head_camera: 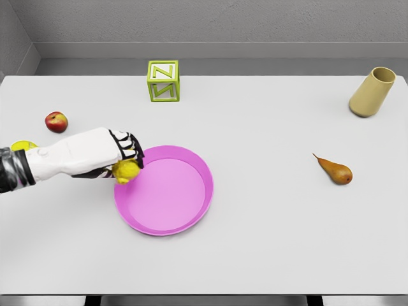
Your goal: Put the lemon on the plate with left arm
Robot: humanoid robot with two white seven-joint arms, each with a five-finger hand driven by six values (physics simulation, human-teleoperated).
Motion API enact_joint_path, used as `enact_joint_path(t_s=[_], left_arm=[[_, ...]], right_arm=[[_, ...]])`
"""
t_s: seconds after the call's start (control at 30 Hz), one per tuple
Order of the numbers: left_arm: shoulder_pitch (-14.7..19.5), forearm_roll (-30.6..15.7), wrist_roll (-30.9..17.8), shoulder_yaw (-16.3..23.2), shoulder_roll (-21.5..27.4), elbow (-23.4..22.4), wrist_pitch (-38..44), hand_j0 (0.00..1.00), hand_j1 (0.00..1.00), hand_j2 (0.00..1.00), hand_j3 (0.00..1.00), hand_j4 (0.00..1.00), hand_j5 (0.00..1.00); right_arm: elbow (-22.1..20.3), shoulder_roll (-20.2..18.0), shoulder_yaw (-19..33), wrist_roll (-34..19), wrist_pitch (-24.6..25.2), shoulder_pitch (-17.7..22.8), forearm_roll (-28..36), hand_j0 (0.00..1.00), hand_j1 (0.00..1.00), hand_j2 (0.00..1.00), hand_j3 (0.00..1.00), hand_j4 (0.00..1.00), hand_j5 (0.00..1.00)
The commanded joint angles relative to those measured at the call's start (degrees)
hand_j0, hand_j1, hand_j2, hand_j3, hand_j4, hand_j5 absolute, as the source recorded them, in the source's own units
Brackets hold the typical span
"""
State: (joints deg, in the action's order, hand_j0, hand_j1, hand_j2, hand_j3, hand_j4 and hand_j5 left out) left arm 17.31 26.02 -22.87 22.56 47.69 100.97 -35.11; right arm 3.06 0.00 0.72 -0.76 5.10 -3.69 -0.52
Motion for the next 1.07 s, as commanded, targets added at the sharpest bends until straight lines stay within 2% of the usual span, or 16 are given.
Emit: enact_joint_path(t_s=[0.0, 0.13, 0.23, 0.27, 0.33, 0.37, 0.4, 0.6, 0.67, 0.7, 0.8, 0.93, 1.03], left_arm=[[0.2, 0.2, 0.0, 1.8, -1.7, 0.0, 0.1, 0.45, 0.45, 0.45, 0.45, 0.45, 0.45], [1.7, 1.5, -0.1, 4.3, -4.9, 0.0, 0.1, 0.45, 0.45, 0.45, 0.45, 0.45, 0.45], [2.8, 1.6, -0.2, 5.6, -5.1, 0.0, 0.1, 0.45, 0.45, 0.45, 0.45, 0.45, 0.45], [2.9, 1.6, -0.1, 5.6, -5.1, 0.0, 0.1, 0.49, 0.49, 0.49, 0.49, 0.49, 0.49], [2.7, 1.5, 0.6, 5.6, -5.1, 0.0, 0.1, 0.85, 0.85, 0.85, 0.85, 0.85, 0.85], [2.7, 1.6, 0.7, 5.6, -5.1, 0.0, 0.1, 0.96, 0.96, 0.96, 0.96, 0.96, 0.96], [2.8, 1.5, 0.8, 5.5, -5.1, 0.0, 0.1, 1.00, 1.00, 1.00, 1.00, 1.00, 1.00], [3.8, 0.8, 0.8, 5.2, -4.2, 0.0, 0.1, 1.00, 1.00, 1.00, 1.00, 1.00, 1.00], [3.9, -1.0, 0.8, 4.7, -0.3, 0.0, 0.1, 1.00, 1.00, 1.00, 1.00, 1.00, 1.00], [4.4, -3.2, 0.7, 4.7, 3.2, 0.0, 0.1, 1.00, 1.00, 1.00, 1.00, 1.00, 1.00], [4.7, -4.2, 0.2, 4.9, 12.3, -0.2, 0.1, 1.00, 1.00, 1.00, 1.00, 1.00, 1.00], [4.2, -5.0, 0.2, 5.0, 16.9, -0.9, 0.1, 1.00, 1.00, 1.00, 1.00, 1.00, 1.00], [4.4, -4.7, 0.2, 5.0, 17.2, -2.5, 0.1, 1.00, 1.00, 1.00, 1.00, 1.00, 1.00]], right_arm=[[0.0, 0.0, 0.0, 0.0, 0.0, 0.0, 0.0, 1.00, 1.00, 1.00, 1.00, 1.00, 1.00], [0.0, 0.0, 0.0, 0.0, 0.0, 0.0, 0.0, 1.00, 1.00, 1.00, 1.00, 1.00, 1.00], [0.0, 0.0, 0.0, 0.1, 0.0, 0.0, 0.0, 1.00, 1.00, 1.00, 1.00, 1.00, 1.00], [0.0, 0.0, 0.0, 0.1, 0.0, 0.0, 0.0, 1.00, 1.00, 1.00, 1.00, 1.00, 1.00], [0.0, 0.0, 0.0, 0.0, 0.0, 0.0, 0.0, 1.00, 1.00, 1.00, 1.00, 1.00, 1.00], [0.0, 0.0, 0.0, 0.0, 0.0, 0.0, 0.0, 1.00, 1.00, 1.00, 1.00, 1.00, 1.00], [0.0, 0.0, 0.0, 0.0, 0.0, 0.0, 0.0, 1.00, 1.00, 1.00, 1.00, 1.00, 1.00], [0.0, 0.0, 0.0, 0.0, 0.0, 0.0, 0.0, 1.00, 1.00, 1.00, 1.00, 1.00, 1.00], [0.0, 0.0, 0.0, 0.0, 0.0, 0.0, 0.0, 1.00, 1.00, 1.00, 1.00, 1.00, 1.00], [0.0, 0.0, 0.0, 0.0, 0.0, 0.0, 0.0, 1.00, 1.00, 1.00, 1.00, 1.00, 1.00], [0.0, 0.0, 0.0, 0.0, 0.0, 0.0, 0.0, 1.00, 1.00, 1.00, 1.00, 1.00, 1.00], [0.0, 0.0, 0.0, 0.0, 0.0, 0.0, 0.0, 1.00, 1.00, 1.00, 1.00, 1.00, 1.00], [0.0, 0.0, 0.0, 0.0, 0.0, 0.0, 0.0, 1.00, 1.00, 1.00, 1.00, 1.00, 1.00]])
